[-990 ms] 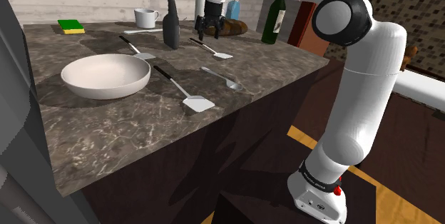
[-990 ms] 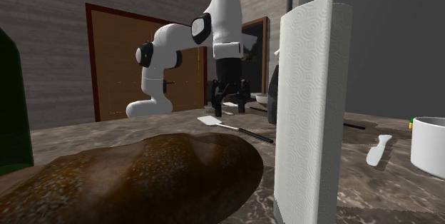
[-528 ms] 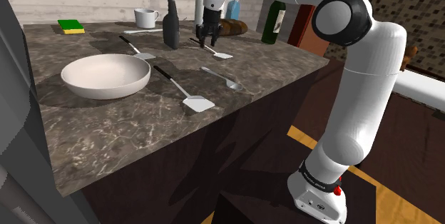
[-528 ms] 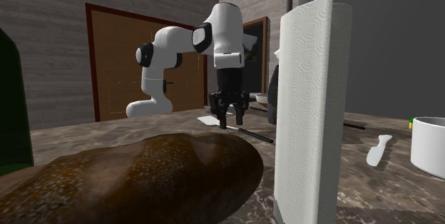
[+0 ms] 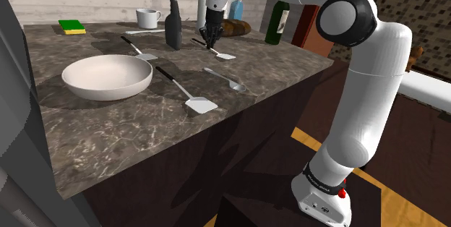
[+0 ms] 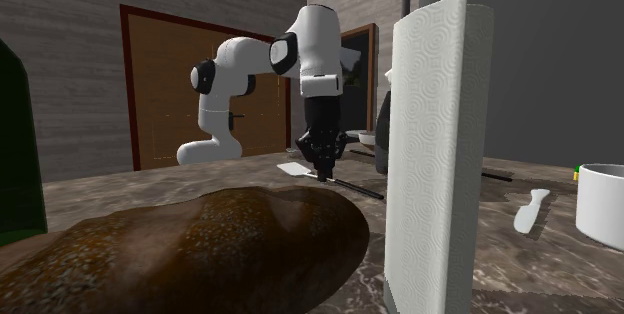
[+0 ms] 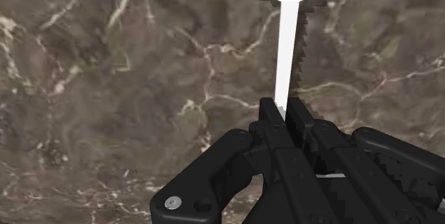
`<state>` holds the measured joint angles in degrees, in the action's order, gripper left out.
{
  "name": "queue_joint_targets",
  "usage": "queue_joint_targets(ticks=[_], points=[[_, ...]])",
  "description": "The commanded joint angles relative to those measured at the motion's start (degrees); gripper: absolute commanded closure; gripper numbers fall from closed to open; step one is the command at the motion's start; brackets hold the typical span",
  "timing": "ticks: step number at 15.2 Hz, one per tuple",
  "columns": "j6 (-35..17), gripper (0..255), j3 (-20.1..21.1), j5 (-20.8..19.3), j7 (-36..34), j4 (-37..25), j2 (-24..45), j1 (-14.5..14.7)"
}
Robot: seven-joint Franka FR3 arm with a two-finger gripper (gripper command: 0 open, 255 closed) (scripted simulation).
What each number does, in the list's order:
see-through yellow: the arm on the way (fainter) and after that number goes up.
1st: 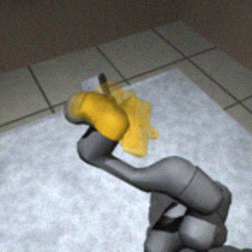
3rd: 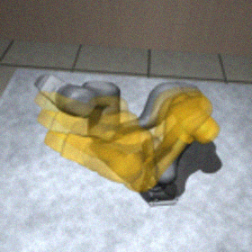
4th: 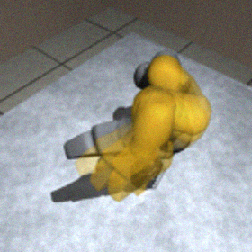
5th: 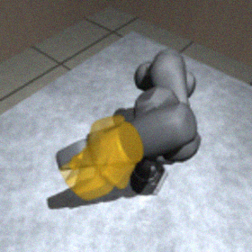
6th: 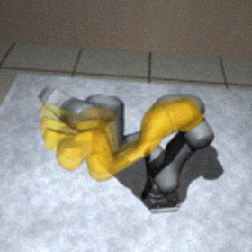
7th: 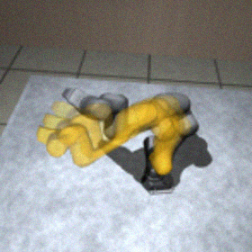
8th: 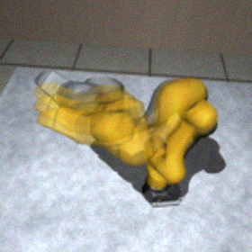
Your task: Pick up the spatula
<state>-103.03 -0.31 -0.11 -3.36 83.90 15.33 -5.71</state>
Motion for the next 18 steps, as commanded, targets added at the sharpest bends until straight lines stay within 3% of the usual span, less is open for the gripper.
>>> queue_joint_targets(ticks=[1, 18], points=[[0.01, 255, -0.04, 0.02, 0.13, 0.20, -0.21, -0.08], [13.21, 255, -0.05, 0.04, 0.17, -16.06, 2.85, -0.11]])
